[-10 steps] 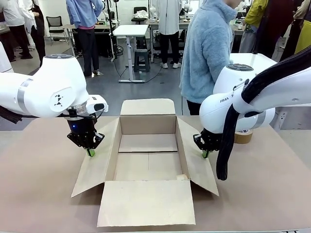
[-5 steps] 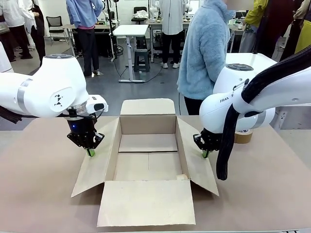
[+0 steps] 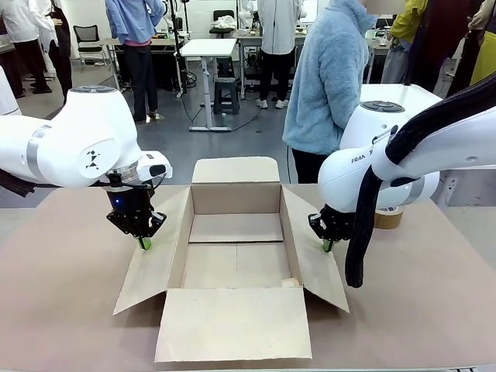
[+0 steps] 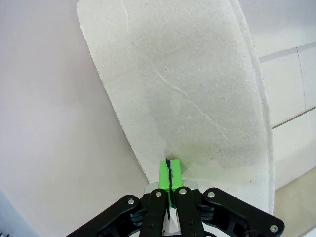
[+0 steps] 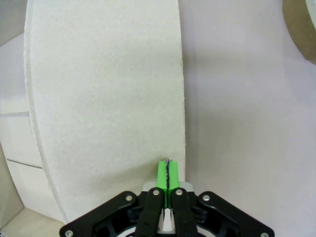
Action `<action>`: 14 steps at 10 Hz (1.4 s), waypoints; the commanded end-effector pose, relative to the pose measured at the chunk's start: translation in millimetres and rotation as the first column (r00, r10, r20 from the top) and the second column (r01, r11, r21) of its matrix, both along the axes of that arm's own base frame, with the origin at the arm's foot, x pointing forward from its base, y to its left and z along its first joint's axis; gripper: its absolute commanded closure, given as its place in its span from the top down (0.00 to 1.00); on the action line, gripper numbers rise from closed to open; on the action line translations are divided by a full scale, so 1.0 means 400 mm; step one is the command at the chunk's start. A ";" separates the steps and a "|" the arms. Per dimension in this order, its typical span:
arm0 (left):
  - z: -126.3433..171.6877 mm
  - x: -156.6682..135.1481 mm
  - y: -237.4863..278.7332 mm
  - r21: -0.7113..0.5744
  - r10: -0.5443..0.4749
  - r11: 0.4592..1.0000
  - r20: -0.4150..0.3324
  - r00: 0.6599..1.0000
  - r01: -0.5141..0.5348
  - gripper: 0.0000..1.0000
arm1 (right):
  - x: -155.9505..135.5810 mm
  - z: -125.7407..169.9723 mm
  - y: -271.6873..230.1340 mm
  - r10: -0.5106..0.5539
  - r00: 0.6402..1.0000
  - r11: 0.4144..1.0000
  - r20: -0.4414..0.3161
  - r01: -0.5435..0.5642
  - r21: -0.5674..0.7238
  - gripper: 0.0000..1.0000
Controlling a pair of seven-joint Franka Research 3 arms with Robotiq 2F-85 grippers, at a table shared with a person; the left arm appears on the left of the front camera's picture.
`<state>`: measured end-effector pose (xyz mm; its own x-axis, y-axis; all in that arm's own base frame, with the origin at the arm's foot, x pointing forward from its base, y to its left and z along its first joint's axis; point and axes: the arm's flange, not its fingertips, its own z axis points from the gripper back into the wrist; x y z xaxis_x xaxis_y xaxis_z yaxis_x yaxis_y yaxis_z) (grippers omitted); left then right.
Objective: Wrap the clocks to prevent damage.
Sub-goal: Once the human has placed the objects inside and stepped back, release both hands from the side flaps of the Package Box.
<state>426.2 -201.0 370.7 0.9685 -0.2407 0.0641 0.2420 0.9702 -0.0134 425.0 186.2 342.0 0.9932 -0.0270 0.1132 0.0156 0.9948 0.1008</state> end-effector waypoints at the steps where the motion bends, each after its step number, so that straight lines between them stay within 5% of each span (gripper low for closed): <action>1: 0.001 0.000 0.001 0.008 -0.006 1.000 0.004 1.000 0.006 0.01 | -0.002 -0.005 0.006 -0.007 1.000 1.000 -0.003 0.007 -0.005 0.01; 14: 0.001 0.000 0.001 0.008 -0.006 1.000 0.004 1.000 0.006 0.01 | -0.002 -0.005 0.006 -0.007 1.000 1.000 -0.003 0.007 -0.005 0.01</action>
